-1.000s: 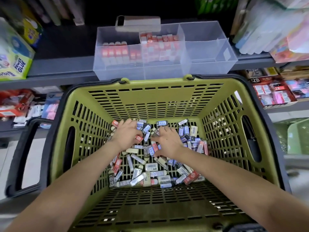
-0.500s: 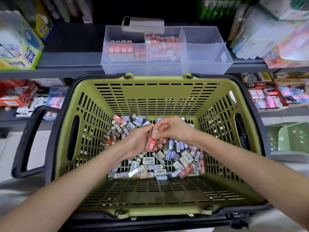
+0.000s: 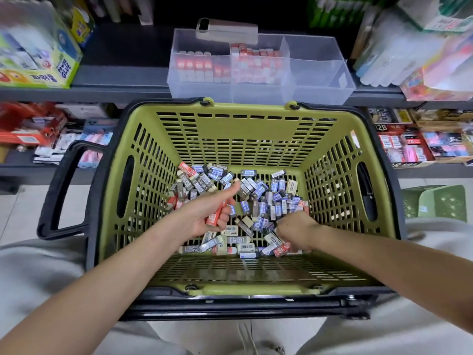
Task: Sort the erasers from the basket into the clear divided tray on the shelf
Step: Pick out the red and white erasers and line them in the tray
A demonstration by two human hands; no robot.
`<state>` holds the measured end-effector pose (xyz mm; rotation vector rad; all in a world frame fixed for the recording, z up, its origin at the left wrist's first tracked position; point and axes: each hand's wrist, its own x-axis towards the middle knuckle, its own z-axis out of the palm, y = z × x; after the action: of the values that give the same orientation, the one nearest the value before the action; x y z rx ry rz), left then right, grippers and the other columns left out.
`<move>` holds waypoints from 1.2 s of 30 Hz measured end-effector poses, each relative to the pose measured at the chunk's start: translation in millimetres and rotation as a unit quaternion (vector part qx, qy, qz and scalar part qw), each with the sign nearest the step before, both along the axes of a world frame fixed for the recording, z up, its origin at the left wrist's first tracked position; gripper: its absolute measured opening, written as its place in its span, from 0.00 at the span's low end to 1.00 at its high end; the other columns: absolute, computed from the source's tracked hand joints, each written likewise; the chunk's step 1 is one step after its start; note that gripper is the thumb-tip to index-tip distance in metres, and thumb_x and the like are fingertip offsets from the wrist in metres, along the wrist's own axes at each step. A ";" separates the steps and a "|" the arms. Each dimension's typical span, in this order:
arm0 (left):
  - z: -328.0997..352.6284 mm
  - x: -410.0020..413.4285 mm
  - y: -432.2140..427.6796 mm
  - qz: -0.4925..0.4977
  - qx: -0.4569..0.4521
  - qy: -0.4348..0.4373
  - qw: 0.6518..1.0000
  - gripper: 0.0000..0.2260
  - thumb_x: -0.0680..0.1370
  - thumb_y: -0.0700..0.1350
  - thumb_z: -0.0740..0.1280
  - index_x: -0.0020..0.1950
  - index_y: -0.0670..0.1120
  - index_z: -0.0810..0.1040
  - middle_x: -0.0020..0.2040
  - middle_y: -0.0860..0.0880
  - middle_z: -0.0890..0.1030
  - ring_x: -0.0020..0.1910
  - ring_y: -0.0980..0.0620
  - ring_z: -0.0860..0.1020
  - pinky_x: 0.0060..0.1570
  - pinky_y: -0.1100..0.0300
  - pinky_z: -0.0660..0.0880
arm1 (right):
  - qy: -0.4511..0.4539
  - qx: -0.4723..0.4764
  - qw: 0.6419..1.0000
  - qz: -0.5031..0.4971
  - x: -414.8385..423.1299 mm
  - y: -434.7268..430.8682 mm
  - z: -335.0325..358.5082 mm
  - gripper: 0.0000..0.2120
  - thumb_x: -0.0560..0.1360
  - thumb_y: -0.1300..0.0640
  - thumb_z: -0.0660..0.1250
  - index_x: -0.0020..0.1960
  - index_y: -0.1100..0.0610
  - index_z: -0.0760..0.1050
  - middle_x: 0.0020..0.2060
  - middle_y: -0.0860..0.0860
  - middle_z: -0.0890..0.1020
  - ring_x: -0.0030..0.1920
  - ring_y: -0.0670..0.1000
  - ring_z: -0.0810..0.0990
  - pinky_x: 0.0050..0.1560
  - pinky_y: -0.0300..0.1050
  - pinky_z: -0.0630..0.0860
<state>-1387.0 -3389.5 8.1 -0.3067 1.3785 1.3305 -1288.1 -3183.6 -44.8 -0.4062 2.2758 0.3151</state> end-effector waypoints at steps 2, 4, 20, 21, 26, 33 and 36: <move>-1.5 -2.0 -0.7 -0.007 -0.003 0.010 1.000 0.22 0.64 0.60 0.71 0.43 0.44 0.71 0.28 0.50 0.71 0.22 0.56 0.67 0.21 0.67 0.64 | -0.002 -0.047 0.998 -0.051 -5.7 6.8 2.6 0.03 0.74 0.59 0.68 0.47 0.57 0.78 0.42 0.47 0.78 0.47 0.46 0.79 0.49 0.42 0.78; -3.1 -4.3 -0.8 -0.011 -0.004 0.011 1.000 0.21 0.64 0.59 0.71 0.41 0.44 0.70 0.28 0.50 0.71 0.23 0.55 0.67 0.22 0.67 0.63 | -0.020 -0.178 0.964 -0.194 -17.5 13.0 16.2 0.04 0.73 0.60 0.69 0.47 0.54 0.76 0.44 0.44 0.78 0.49 0.44 0.78 0.49 0.36 0.74; -0.3 -9.3 9.2 -0.013 0.093 -0.027 0.995 0.19 0.67 0.48 0.73 0.55 0.42 0.76 0.36 0.45 0.83 0.29 0.53 0.79 0.24 0.65 0.73 | -0.078 -0.194 0.865 -0.455 -53.6 48.0 40.5 0.20 0.74 0.63 0.68 0.65 0.64 0.69 0.54 0.57 0.79 0.44 0.52 0.83 0.48 0.45 0.81; 0.3 -10.3 9.4 -0.014 0.096 -0.020 0.995 0.21 0.68 0.48 0.72 0.58 0.41 0.76 0.38 0.45 0.84 0.31 0.52 0.81 0.26 0.63 0.76 | -0.086 -0.120 0.879 -0.453 -50.0 52.2 31.2 0.25 0.75 0.61 0.67 0.68 0.65 0.65 0.55 0.59 0.79 0.42 0.52 0.83 0.46 0.45 0.82; 1.3 -11.7 9.4 -0.010 0.114 -0.016 0.993 0.19 0.70 0.47 0.70 0.57 0.39 0.77 0.40 0.45 0.85 0.35 0.51 0.83 0.31 0.62 0.78 | -0.086 -0.045 0.862 -0.497 -37.6 42.0 -5.2 0.21 0.75 0.49 0.68 0.58 0.64 0.69 0.44 0.58 0.80 0.31 0.48 0.83 0.24 0.36 0.75; 0.5 -12.0 10.9 0.012 0.094 0.002 0.996 0.12 0.71 0.45 0.71 0.50 0.41 0.77 0.36 0.46 0.84 0.33 0.51 0.82 0.31 0.61 0.78 | -0.020 -0.081 0.809 -0.581 -40.0 41.2 -10.0 0.11 0.73 0.56 0.70 0.46 0.63 0.72 0.31 0.52 0.75 0.22 0.45 0.71 0.22 0.33 0.68; -2.7 -9.3 11.6 0.050 0.090 -0.006 0.995 0.16 0.67 0.43 0.74 0.52 0.42 0.76 0.37 0.45 0.83 0.35 0.49 0.82 0.39 0.54 0.82 | -0.038 -0.244 0.751 -0.613 -56.7 31.3 19.5 0.13 0.71 0.54 0.72 0.49 0.62 0.76 0.33 0.51 0.75 0.22 0.43 0.68 0.24 0.35 0.68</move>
<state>-1396.3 -3377.9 5.4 -0.2646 1.2357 1.5232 -1344.7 -3152.3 -25.2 0.8453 2.0228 -0.9574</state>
